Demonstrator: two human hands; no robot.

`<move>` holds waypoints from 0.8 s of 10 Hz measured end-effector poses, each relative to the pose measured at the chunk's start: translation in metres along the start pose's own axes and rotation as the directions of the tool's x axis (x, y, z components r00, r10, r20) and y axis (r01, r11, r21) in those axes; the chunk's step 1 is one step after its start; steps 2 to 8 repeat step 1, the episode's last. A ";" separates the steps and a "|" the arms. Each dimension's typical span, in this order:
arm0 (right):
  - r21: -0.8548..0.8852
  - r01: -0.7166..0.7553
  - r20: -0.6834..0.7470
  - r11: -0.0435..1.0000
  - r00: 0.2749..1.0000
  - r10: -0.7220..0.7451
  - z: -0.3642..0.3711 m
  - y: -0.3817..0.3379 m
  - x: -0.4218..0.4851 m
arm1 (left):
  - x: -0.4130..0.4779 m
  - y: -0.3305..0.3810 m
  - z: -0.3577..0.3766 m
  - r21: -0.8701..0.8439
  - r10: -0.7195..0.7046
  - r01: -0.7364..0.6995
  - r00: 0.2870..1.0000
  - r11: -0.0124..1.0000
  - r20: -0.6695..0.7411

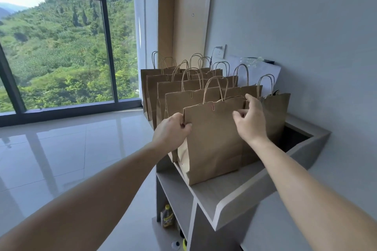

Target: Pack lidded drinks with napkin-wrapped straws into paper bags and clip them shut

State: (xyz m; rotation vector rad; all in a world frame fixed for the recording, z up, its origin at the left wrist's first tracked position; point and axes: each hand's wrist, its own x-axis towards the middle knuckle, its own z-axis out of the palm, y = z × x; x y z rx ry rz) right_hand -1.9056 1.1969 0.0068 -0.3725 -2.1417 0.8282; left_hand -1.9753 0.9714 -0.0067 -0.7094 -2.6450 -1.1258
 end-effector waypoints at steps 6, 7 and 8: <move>-0.104 0.015 0.086 0.994 0.996 -0.006 -0.002 -0.010 -0.033 | -0.001 -0.003 -0.007 -0.013 0.007 -0.007 1.000 1.000 0.012; -0.104 0.015 0.086 0.994 0.996 -0.006 -0.002 -0.010 -0.033 | -0.001 -0.003 -0.007 -0.013 0.007 -0.007 1.000 1.000 0.012; -0.104 0.015 0.086 0.994 0.996 -0.006 -0.002 -0.010 -0.033 | -0.001 -0.003 -0.007 -0.013 0.007 -0.007 1.000 1.000 0.012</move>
